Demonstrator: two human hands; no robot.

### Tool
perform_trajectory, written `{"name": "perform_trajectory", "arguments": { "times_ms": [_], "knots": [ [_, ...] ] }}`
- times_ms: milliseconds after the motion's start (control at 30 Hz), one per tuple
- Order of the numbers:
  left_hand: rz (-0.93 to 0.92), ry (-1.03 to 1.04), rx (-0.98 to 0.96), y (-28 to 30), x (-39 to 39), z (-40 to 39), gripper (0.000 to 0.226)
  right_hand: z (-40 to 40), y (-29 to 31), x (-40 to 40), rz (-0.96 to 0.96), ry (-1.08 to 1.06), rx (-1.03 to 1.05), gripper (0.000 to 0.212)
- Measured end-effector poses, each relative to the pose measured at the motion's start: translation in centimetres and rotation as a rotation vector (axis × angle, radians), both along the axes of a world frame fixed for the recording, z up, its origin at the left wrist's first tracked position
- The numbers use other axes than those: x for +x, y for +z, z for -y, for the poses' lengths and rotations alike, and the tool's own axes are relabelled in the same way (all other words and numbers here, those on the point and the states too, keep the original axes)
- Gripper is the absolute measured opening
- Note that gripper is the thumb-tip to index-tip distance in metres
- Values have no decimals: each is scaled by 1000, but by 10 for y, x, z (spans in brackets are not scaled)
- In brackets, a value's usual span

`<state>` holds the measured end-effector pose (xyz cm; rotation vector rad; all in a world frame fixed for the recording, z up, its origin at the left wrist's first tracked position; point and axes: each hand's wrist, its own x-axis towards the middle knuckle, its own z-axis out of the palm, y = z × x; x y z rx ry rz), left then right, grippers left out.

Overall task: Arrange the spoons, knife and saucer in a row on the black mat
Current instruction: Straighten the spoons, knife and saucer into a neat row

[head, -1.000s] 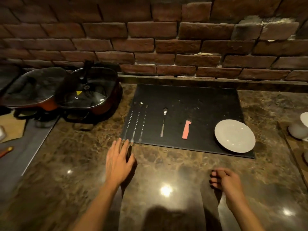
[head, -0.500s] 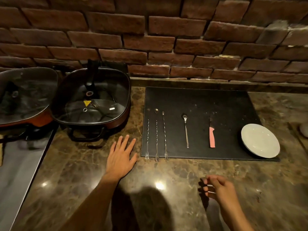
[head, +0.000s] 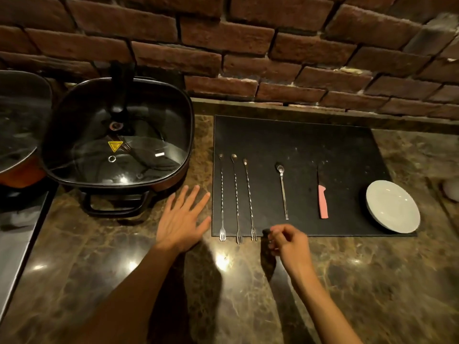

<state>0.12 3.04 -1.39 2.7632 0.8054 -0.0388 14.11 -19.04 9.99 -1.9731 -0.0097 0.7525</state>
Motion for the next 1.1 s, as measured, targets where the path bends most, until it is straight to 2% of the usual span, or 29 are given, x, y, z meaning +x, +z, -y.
{"name": "perform_trajectory", "arguments": {
  "times_ms": [267, 367, 467, 567, 700, 900, 1100],
  "knots": [
    [88, -12, 65, -6, -1, 0, 69, -73, -25, 36, 275, 155, -176, 17],
    [144, -14, 118, -12, -3, -2, 68, -93, -32, 43, 391, 247, -289, 4],
    [218, -8, 144, -19, -4, -1, 67, -103, -38, 44, 466, 354, -412, 17],
    [250, -16, 139, -20, -6, -2, 65, -105, -41, 45, 539, 386, -468, 15],
    [205, -13, 85, -19, -4, -3, 64, -107, -43, 52, 526, 399, -498, 11],
    [185, -18, 43, -16, -4, -4, 64, -116, -42, 63, 399, 430, -529, 16],
    [173, -12, 27, -13, -4, -4, 64, -114, -43, 68, 304, 365, -478, 15]
  ]
}}
